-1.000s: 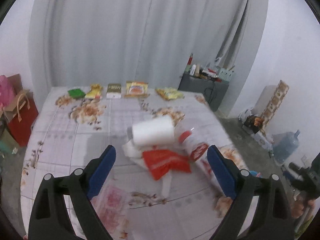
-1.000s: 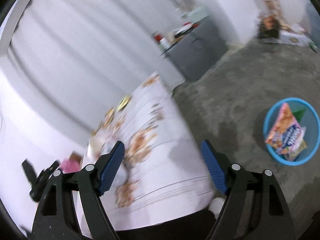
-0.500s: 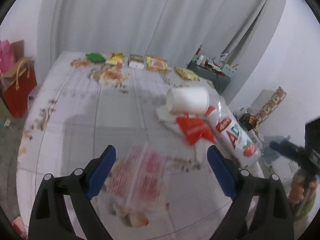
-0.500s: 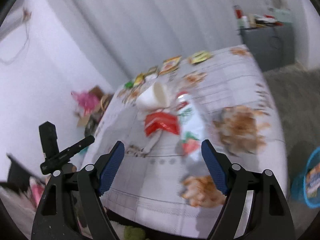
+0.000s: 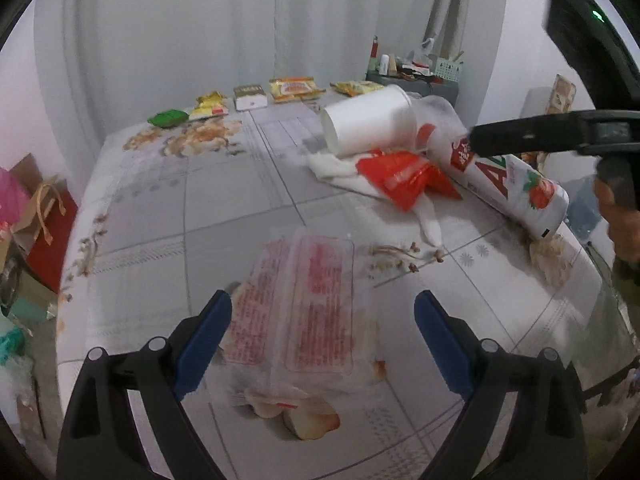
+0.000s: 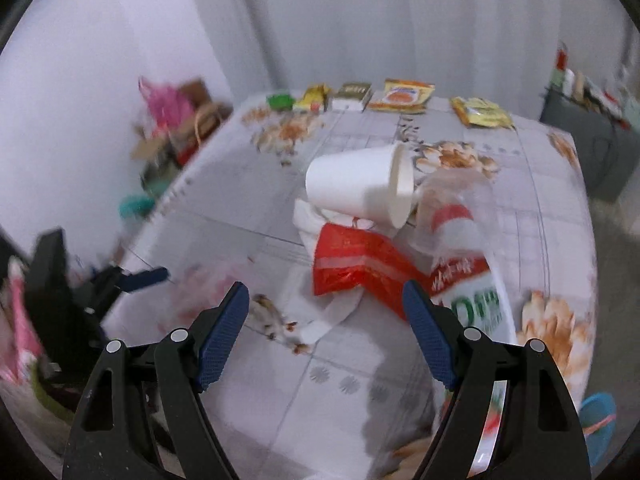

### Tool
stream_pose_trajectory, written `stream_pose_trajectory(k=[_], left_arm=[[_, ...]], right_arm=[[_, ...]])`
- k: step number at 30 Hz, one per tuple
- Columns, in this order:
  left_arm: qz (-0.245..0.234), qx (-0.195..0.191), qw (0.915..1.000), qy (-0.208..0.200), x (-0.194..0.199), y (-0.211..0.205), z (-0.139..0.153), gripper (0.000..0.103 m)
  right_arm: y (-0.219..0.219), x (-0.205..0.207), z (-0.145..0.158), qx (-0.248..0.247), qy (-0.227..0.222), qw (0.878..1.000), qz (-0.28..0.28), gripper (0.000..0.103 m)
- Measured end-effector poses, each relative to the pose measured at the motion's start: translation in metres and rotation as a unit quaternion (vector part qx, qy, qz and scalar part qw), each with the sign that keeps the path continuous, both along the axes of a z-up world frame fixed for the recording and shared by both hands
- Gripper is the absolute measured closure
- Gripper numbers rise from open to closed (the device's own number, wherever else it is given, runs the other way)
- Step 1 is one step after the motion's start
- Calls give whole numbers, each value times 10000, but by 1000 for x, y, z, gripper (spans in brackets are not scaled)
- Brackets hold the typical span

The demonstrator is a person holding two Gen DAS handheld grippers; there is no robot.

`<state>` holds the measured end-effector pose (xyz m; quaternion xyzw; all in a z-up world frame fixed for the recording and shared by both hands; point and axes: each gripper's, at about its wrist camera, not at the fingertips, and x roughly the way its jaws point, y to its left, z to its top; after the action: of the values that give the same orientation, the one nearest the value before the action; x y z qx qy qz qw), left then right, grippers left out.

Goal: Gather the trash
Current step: 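Grasp the red packet with the right tool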

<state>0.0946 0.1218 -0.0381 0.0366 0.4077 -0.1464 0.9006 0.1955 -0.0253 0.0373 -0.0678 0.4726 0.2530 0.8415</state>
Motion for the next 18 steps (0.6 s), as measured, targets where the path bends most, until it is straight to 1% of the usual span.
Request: stream_pose_trajectory(k=[2,4,9,11,12,15,18], left_arm=[[20,-96,9999,56,2,1,-3,13],[58,-97,9999,85,4,1,-6,13],[224,-100,9995,187,11,3,-11,13],[300,-69,9993,212,13,5,-13,13],[327,-56,9992,231,14,6,-15,15],[430,-58,9985,342,18,11,-20,18],[465,-34,9984,306,20,14,-21,20]], right_arm=[[14,8,-7,-412,-39,9988,246,27],[28,17,-16,-788,-56,9958,474,27],[42,34,-40,-1263,32,9901,612,28],[41,38,-47,-1337,107,9894,561,28],[39,39,-50,-1324,167,9897,524,29],[32,41,-53,-1209,336,9914,379,40],[23,41,-51,-1051,405,9934,234,51]])
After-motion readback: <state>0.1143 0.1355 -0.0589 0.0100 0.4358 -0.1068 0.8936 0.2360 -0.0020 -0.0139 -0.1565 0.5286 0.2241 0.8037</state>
